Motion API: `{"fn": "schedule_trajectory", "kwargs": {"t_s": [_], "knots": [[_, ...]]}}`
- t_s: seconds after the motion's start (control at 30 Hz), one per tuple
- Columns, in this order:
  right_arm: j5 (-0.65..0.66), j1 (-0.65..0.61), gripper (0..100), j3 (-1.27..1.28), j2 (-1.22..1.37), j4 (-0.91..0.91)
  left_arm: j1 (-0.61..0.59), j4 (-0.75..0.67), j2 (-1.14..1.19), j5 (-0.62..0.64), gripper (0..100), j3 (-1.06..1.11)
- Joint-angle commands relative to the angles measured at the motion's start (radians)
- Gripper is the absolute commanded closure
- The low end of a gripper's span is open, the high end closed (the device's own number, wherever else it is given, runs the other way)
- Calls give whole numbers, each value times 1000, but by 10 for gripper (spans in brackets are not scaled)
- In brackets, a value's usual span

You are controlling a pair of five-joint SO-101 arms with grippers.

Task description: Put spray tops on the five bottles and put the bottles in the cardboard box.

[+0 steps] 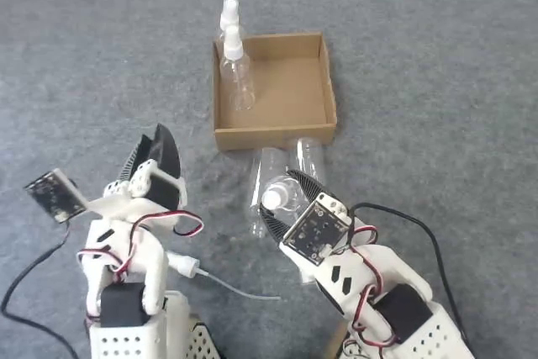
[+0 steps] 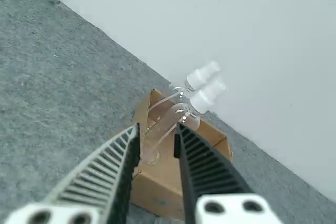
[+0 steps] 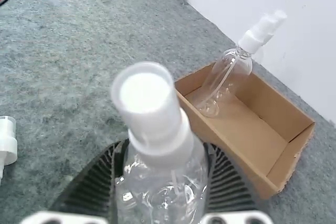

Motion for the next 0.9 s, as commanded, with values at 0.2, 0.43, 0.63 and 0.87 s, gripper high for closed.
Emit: {"fn": "schedule_trajectory", "kwargs": {"t_s": [0.2, 0.43, 0.63, 0.87], "knots": [[12, 4, 987, -325, 202, 48, -18, -112, -12, 17, 903, 15], [11, 2, 989, -551, 456, 27, -140, -181, -12, 20, 903, 39], [9, 2, 990, -698, 664, -67, -210, -282, -12, 21, 903, 87], [-57, 2, 990, -832, 881, -145, -219, -295, -12, 21, 903, 93]]}}
